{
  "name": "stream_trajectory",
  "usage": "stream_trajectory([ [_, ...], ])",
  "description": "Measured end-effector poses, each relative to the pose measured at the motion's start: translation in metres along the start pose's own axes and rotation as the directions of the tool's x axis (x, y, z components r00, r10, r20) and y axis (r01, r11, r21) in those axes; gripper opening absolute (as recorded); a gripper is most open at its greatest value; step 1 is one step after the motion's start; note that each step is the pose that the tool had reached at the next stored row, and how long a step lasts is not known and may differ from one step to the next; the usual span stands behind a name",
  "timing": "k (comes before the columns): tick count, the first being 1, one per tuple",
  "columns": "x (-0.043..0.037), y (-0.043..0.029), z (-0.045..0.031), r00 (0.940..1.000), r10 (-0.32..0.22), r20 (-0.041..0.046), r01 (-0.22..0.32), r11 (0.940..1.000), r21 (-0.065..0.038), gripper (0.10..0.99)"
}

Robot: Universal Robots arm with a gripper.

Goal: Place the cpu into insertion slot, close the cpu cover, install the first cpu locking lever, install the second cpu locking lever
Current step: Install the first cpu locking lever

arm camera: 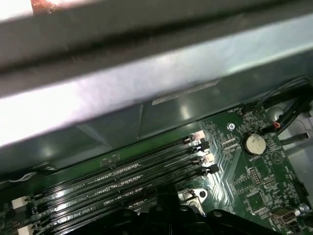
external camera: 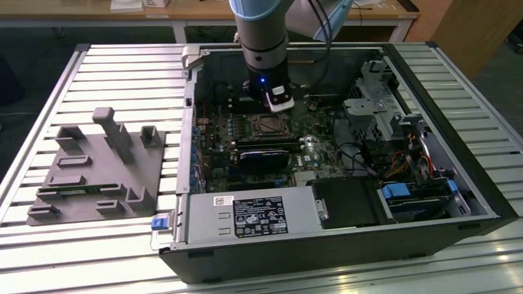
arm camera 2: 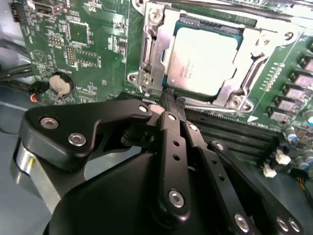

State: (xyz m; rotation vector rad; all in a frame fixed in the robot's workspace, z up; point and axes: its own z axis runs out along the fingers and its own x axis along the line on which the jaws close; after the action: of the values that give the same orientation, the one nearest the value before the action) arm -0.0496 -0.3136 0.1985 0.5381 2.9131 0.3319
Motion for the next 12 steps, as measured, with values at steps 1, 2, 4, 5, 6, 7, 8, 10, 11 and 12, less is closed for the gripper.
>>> stream_trajectory([
  [1, -0.0002, 0.0005, -0.0019, 1.0000, 0.000, -0.0001, 0.000, 1.0000, 0.000, 0.106],
  [2, -0.0005, 0.0010, -0.0037, 1.0000, 0.000, -0.0001, 0.000, 1.0000, -0.001, 0.106],
  [4, -0.0008, 0.0016, -0.0063, 1.0000, 0.000, -0.0006, 0.000, 1.0000, -0.002, 0.106],
  [5, -0.0009, 0.0018, -0.0070, 1.0000, 0.001, -0.0011, -0.001, 1.0000, -0.003, 0.106],
  [6, -0.0009, 0.0019, -0.0073, 1.0000, 0.001, -0.0017, -0.001, 1.0000, -0.005, 0.106],
  [7, -0.0009, 0.0019, -0.0074, 1.0000, 0.001, -0.0024, -0.001, 1.0000, -0.007, 0.106],
  [8, -0.0008, 0.0019, -0.0074, 1.0000, 0.002, -0.0029, -0.002, 1.0000, -0.008, 0.106],
  [10, 0.0004, 0.0026, -0.0074, 1.0000, 0.002, -0.0034, -0.002, 1.0000, -0.009, 0.106],
  [11, 0.0009, 0.0029, -0.0073, 1.0000, 0.002, -0.0034, -0.002, 0.9999, -0.010, 0.106],
  [12, 0.0014, 0.0032, -0.0073, 1.0000, 0.002, -0.0035, -0.002, 0.9999, -0.010, 0.106],
])
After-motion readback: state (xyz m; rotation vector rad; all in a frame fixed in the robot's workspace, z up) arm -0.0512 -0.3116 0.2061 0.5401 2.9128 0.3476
